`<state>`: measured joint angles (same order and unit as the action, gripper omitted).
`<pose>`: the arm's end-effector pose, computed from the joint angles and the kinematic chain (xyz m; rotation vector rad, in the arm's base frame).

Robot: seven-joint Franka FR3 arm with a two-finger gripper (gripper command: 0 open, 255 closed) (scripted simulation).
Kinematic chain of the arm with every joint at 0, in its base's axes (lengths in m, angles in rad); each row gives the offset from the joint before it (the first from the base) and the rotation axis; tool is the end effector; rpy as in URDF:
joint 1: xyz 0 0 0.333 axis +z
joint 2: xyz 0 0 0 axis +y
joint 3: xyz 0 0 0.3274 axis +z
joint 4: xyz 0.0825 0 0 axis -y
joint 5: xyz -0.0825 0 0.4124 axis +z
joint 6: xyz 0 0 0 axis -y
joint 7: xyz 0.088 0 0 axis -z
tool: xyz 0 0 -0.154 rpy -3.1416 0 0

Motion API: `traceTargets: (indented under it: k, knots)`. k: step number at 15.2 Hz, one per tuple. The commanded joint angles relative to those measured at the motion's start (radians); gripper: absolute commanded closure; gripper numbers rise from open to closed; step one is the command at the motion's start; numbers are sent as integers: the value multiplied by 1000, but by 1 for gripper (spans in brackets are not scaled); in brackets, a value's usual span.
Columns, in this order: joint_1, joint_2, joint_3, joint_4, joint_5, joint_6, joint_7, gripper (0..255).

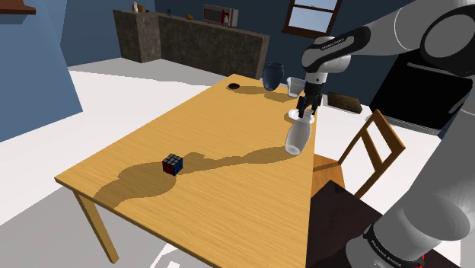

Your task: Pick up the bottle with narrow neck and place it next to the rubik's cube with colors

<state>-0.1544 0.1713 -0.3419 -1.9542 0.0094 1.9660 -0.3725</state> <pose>0.5238 -0.2793 0.3342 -3.1073 0.1987 0.2437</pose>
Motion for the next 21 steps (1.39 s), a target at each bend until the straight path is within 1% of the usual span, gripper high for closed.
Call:
traceTargets:
  k: [1,10,21]
  knots:
    - [0,0,0,0,0,0,0,255]
    - [0,0,0,0,0,0,0,255]
    - [4,-50,-2,91,-17,-138,7,255]
